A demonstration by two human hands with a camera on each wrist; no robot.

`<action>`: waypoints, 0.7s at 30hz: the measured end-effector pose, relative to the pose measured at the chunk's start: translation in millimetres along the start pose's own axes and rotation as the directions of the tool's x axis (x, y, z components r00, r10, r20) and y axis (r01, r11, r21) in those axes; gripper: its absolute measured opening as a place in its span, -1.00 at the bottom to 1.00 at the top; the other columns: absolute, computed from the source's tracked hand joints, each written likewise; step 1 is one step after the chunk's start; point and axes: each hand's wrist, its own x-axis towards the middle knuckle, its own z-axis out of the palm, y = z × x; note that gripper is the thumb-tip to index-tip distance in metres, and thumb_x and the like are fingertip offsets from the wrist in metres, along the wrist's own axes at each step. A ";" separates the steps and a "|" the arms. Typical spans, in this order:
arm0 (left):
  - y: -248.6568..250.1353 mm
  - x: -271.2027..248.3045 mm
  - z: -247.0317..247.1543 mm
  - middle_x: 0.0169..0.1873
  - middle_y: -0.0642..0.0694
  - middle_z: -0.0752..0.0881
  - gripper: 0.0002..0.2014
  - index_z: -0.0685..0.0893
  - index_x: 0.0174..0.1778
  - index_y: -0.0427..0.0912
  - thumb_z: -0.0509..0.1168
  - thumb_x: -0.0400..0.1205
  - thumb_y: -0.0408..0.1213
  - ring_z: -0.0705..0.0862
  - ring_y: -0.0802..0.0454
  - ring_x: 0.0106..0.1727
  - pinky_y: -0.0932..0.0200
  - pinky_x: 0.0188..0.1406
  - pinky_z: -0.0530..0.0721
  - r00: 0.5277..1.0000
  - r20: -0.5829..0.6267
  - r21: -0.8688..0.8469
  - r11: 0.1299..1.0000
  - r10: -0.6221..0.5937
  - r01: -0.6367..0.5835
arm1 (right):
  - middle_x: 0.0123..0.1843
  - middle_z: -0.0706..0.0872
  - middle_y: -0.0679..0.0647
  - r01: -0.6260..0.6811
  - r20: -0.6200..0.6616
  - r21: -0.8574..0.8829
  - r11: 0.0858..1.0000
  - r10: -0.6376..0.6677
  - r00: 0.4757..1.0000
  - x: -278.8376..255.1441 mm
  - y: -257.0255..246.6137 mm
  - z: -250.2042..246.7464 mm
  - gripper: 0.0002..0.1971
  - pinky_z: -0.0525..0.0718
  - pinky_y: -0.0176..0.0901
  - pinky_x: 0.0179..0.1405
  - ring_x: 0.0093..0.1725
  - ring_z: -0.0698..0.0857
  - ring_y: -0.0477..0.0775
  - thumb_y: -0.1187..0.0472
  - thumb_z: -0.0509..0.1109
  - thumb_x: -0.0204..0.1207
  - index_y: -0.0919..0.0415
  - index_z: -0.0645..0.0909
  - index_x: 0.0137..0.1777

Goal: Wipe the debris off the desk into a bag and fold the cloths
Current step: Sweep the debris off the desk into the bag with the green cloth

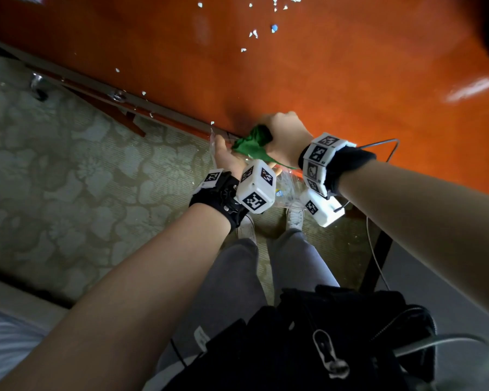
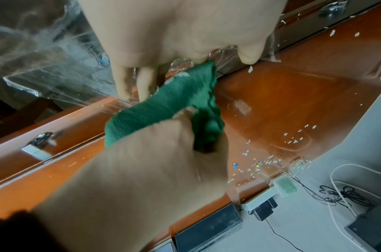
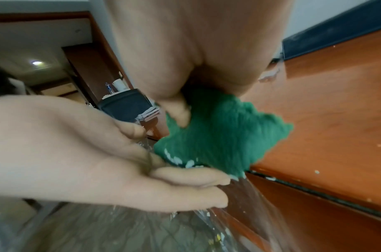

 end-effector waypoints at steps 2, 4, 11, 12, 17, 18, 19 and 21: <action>-0.3 1.1 2.2 0.42 -0.44 0.54 -0.15 0.46 0.50 -0.10 0.12 0.45 0.46 0.59 -0.57 0.30 -0.69 0.15 0.49 1.000 0.006 0.010 1.000 -0.014 0.014 | -0.10 0.66 0.07 -0.021 -0.052 0.014 1.000 0.021 0.998 1.3 0.8 -1.5 -0.79 0.51 -0.18 -0.28 -0.12 0.59 0.08 0.37 0.31 0.54 0.13 0.57 0.12; -0.3 -1.0 2.0 0.43 -0.42 0.54 -0.17 0.45 0.52 -0.10 0.10 0.49 0.44 0.57 -0.56 0.33 -0.68 0.18 0.47 1.000 -0.011 0.002 1.000 0.001 -0.001 | -0.12 0.64 0.05 -0.017 -0.040 0.021 1.000 0.018 0.999 1.1 0.1 -0.2 -0.77 0.52 -0.24 -0.32 -0.15 0.62 0.08 0.40 0.29 0.54 0.14 0.56 0.13; -10.7 53.8 -16.5 0.47 -0.41 0.53 -0.10 0.52 0.46 -0.02 0.35 0.28 0.47 0.58 -0.55 0.35 -0.60 0.24 0.50 0.990 -0.087 0.152 0.984 0.108 -0.094 | -0.07 0.70 0.13 -0.015 -0.068 0.062 0.998 0.019 0.998 -1.2 -1.8 2.6 -0.75 0.66 -0.16 -0.23 -0.13 0.66 0.13 0.38 0.26 0.52 0.16 0.59 0.15; -6.7 42.4 -10.8 0.49 -0.39 0.52 -0.13 0.51 0.49 -0.04 0.29 0.35 0.45 0.57 -0.52 0.39 -0.56 0.31 0.49 0.985 -0.104 0.197 0.974 0.137 -0.114 | -0.08 0.70 0.12 -0.003 -0.067 0.059 0.998 0.007 0.998 -1.1 -2.3 1.7 -0.77 0.64 -0.17 -0.22 -0.15 0.64 0.13 0.35 0.28 0.53 0.17 0.61 0.14; -17.7 61.4 -24.3 0.41 -0.41 0.60 0.04 0.56 0.40 -0.02 0.46 0.04 0.48 0.63 -0.53 0.31 -0.64 0.22 0.49 0.984 -0.143 0.200 0.977 0.103 -0.073 | -0.12 0.68 0.08 0.010 -0.069 0.018 1.000 -0.009 0.998 0.6 -4.4 3.3 -0.78 0.60 -0.18 -0.29 -0.17 0.63 0.09 0.35 0.29 0.53 0.13 0.60 0.12; -19.3 75.4 -30.0 0.40 -0.40 0.60 0.13 0.54 0.43 0.03 0.52 -0.07 0.48 0.63 -0.54 0.29 -0.68 0.23 0.46 0.979 -0.159 0.165 0.981 0.125 -0.098 | -0.13 0.69 0.06 0.020 -0.067 0.007 1.000 -0.020 0.998 1.3 -4.8 3.8 -0.78 0.63 -0.18 -0.29 -0.18 0.64 0.07 0.34 0.31 0.52 0.12 0.61 0.12; -17.8 78.5 -33.7 0.40 -0.40 0.60 0.18 0.52 0.45 0.09 0.56 -0.16 0.45 0.64 -0.56 0.29 -0.72 0.22 0.43 0.980 -0.149 0.143 0.983 0.132 -0.111 | -0.13 0.69 0.07 0.018 -0.080 0.005 1.000 -0.017 0.997 1.8 -5.2 4.8 -0.77 0.63 -0.16 -0.30 -0.18 0.63 0.08 0.33 0.32 0.52 0.11 0.61 0.13; -16.3 122.1 -47.4 0.41 -0.39 0.59 0.25 0.50 0.46 0.17 0.60 -0.25 0.43 0.63 -0.58 0.29 -0.74 0.23 0.41 0.995 -0.063 0.054 0.996 0.074 -0.071 | -0.15 0.65 0.07 0.017 -0.081 0.014 1.000 -0.016 0.997 2.5 -6.1 2.9 -0.78 0.55 -0.19 -0.34 -0.17 0.60 0.10 0.32 0.32 0.52 0.10 0.60 0.12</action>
